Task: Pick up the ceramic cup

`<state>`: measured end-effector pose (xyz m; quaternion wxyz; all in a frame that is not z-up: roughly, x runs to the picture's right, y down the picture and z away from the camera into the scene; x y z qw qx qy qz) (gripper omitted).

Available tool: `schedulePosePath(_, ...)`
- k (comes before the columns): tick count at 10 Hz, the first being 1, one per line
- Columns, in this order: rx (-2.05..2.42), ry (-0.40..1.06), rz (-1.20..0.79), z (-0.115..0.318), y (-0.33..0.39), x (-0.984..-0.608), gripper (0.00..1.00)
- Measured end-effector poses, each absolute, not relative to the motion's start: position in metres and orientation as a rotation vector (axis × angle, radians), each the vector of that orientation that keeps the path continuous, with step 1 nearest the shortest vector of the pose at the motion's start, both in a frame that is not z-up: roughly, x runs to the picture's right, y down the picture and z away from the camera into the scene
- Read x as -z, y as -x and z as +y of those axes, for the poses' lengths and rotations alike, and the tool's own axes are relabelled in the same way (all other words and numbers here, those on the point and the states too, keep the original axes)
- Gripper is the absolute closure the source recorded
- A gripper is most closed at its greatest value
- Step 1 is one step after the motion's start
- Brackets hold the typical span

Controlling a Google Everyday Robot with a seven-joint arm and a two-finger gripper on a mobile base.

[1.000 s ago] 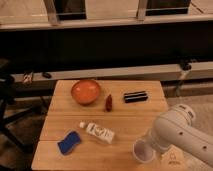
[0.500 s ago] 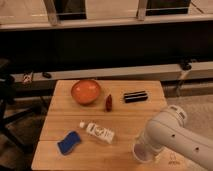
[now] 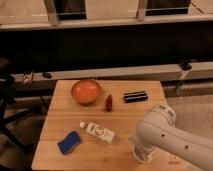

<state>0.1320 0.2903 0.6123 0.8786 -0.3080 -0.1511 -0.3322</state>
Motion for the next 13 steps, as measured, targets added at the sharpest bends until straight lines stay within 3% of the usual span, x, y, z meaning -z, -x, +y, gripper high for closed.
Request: schedulePosePath(13,0.768,0.61,-0.282,0.278,-0.142,-0.638,0.2)
